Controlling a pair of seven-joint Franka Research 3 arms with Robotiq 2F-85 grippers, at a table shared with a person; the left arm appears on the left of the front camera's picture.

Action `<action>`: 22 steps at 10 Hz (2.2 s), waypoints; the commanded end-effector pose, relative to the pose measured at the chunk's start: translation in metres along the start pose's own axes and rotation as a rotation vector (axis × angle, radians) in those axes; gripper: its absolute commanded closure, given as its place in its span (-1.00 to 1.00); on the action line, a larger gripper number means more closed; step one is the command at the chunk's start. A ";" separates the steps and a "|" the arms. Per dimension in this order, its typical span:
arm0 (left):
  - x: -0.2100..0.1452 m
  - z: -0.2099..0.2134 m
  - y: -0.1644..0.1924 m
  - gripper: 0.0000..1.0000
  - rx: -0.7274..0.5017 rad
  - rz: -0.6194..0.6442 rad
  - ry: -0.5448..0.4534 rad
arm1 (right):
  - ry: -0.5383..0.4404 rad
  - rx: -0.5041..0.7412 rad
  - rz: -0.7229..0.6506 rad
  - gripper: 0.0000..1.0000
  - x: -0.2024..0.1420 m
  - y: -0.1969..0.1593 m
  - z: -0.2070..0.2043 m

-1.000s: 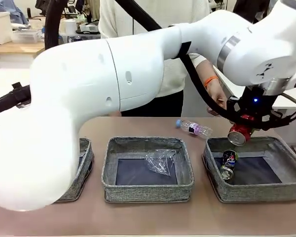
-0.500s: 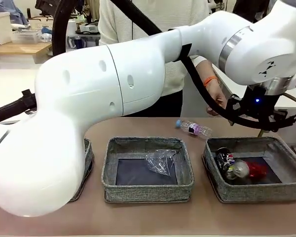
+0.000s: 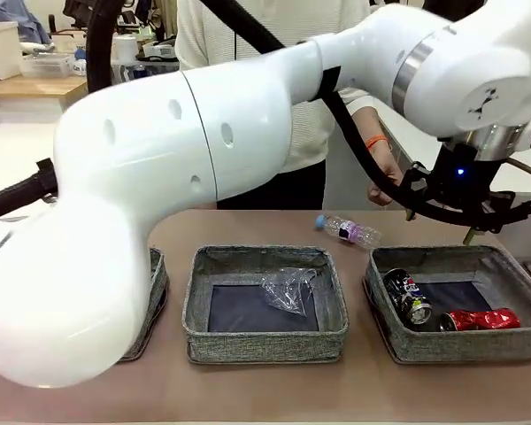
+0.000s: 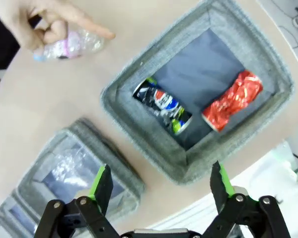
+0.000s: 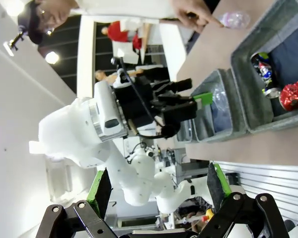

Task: Sort the waste into the appropriate baskets.
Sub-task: Place the picked waste into the Fabric basket indicated by the person.

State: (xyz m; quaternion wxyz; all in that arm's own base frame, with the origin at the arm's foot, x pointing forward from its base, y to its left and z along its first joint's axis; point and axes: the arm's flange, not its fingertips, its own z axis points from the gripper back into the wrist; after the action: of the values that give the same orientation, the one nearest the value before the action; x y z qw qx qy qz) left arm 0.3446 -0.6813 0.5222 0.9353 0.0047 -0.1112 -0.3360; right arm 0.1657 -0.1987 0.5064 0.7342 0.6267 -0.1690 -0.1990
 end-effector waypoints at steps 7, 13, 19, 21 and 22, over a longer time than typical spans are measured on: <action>-0.098 0.078 0.132 -1.00 -0.015 -0.007 0.468 | 0.112 -0.064 -0.002 -1.00 0.025 0.013 -0.038; -0.197 0.139 0.238 -1.00 -0.160 0.147 0.429 | 0.293 -0.194 -0.018 -1.00 0.058 0.047 -0.123; -0.319 0.157 0.353 -1.00 -0.778 0.551 0.068 | 0.441 -0.202 -0.011 -1.00 0.056 0.090 -0.268; -0.351 0.158 0.384 -1.00 -1.035 0.604 -0.004 | 0.417 -0.127 -0.101 -1.00 0.042 0.103 -0.314; -0.366 0.154 0.406 -1.00 -1.140 0.642 -0.088 | 0.431 -0.103 -0.150 -1.00 0.039 0.105 -0.330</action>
State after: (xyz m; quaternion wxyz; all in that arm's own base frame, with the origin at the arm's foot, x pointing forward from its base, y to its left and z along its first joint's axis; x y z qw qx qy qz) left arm 0.2954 -0.1390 0.6394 0.8670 -0.4906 0.0659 -0.0576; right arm 0.3656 0.0644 0.5552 0.7841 0.6117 0.0389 -0.0980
